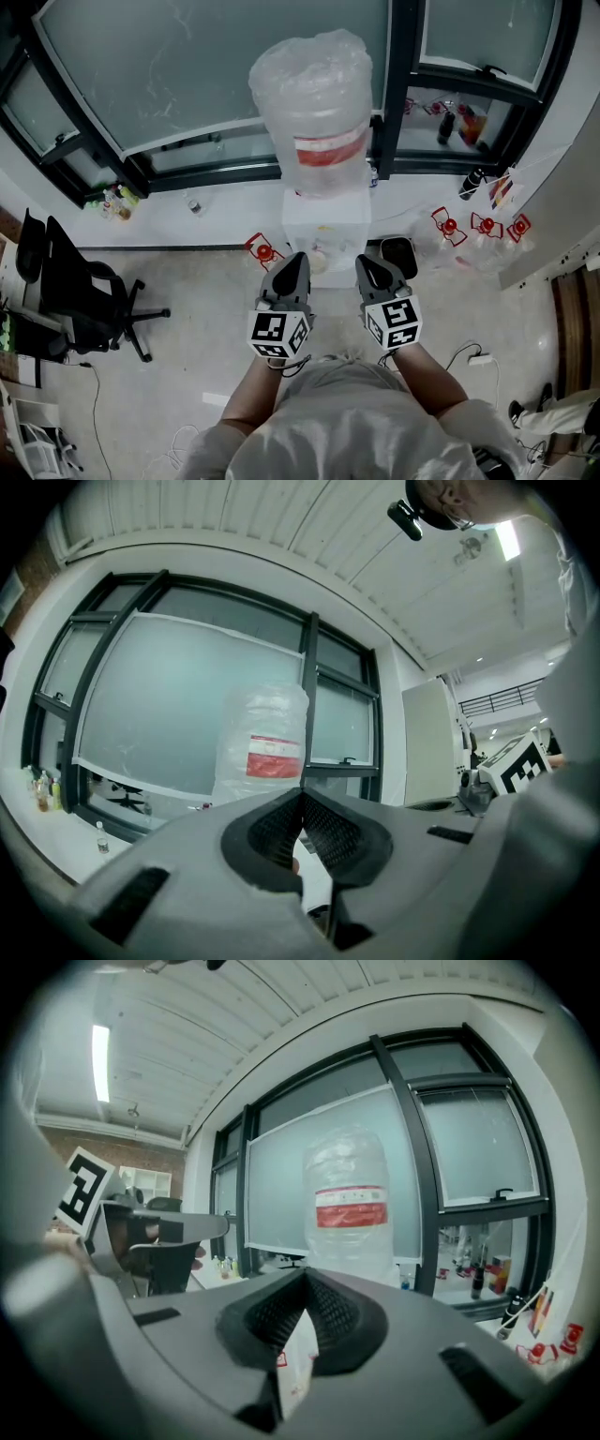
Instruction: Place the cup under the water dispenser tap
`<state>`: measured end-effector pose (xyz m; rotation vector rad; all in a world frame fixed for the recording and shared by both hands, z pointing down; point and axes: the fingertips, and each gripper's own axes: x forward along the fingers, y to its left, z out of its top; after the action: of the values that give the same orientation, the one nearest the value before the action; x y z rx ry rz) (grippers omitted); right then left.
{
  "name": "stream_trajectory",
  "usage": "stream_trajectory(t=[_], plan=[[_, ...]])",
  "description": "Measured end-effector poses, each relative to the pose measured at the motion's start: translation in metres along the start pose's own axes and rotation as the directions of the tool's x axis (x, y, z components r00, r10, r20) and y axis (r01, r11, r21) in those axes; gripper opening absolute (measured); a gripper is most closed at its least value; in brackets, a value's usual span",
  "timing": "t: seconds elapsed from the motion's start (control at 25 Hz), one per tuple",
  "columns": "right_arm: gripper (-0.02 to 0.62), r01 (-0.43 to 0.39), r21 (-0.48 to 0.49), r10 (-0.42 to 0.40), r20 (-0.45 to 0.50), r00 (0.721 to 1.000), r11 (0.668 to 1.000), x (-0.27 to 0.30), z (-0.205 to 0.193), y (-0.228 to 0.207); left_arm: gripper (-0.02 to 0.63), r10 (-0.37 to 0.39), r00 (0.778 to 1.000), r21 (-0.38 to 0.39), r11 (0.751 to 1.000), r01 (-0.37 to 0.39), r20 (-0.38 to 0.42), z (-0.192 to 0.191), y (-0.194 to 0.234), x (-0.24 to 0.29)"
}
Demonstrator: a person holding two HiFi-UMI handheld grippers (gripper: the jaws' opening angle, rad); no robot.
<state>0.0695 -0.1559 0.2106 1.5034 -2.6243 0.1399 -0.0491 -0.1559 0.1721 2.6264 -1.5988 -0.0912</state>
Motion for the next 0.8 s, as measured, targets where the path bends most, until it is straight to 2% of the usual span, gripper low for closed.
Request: stream_trajectory(t=[0.2,0.44,0.8], plan=[[0.026,0.001,-0.020,0.000,0.017,1.000,1.000,0.005,0.006,-0.001,0.020,0.001,1.000,0.000,1.000,-0.001,0.006,0.003,0.007,0.004],[0.026,0.015,-0.007,-0.015,-0.016,1.000,1.000,0.012,-0.002,-0.007,0.020,-0.028,0.999,0.016,0.999,0.028,-0.018,-0.004,0.006,0.010],[0.027,0.028,-0.010,-0.028,-0.026,0.999,1.000,0.018,-0.002,-0.017,0.021,-0.013,0.999,0.059,0.998,0.015,-0.040,-0.012,0.005,0.022]])
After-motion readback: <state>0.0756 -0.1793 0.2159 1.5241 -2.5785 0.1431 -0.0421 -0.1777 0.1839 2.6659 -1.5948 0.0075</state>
